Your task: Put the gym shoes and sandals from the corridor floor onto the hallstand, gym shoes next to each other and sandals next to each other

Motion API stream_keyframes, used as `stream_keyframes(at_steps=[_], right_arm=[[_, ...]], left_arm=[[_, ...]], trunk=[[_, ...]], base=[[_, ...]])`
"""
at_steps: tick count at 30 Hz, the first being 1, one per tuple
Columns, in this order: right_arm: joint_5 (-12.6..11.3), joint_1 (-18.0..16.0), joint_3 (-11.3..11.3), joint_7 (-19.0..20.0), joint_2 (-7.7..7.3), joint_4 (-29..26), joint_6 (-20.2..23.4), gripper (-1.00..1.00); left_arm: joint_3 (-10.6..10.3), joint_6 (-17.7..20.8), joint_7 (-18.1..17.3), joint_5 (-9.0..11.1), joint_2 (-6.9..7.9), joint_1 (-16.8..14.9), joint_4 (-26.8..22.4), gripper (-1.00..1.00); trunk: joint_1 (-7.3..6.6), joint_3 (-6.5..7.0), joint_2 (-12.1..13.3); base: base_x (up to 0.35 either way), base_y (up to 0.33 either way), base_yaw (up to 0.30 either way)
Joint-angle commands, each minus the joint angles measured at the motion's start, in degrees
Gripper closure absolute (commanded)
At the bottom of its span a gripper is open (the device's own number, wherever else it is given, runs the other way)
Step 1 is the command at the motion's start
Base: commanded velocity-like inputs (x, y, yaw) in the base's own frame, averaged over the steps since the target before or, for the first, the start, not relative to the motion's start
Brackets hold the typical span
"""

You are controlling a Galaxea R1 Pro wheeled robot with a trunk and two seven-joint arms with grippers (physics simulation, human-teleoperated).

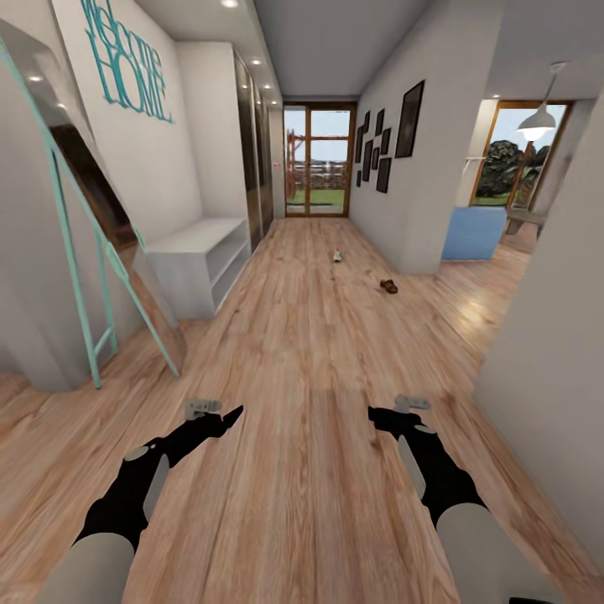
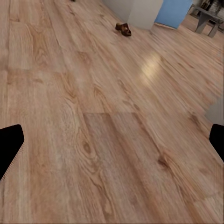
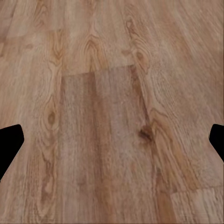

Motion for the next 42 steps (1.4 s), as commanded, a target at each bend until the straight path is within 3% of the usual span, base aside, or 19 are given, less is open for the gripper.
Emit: stream_keyframes(at_steps=[1,42], right_arm=[[-0.1,0.0,-0.1,-0.1,0.05,0.0,0.3,-1.00],[-0.1,0.0,-0.3,-0.2,-0.07,-0.1,0.3,-1.00]], left_arm=[[0.3,0.5,-0.4,-0.2,-0.06,0.0,-0.1,-1.00],[0.0,0.5,-0.4,-0.2,-0.21,0.0,0.0,-1.00]], trunk=[[0.02,-0.06,0.0],[0.02,-0.06,0.0]], base=[[0.349,0.000,-0.003],[0.349,0.000,0.000]])
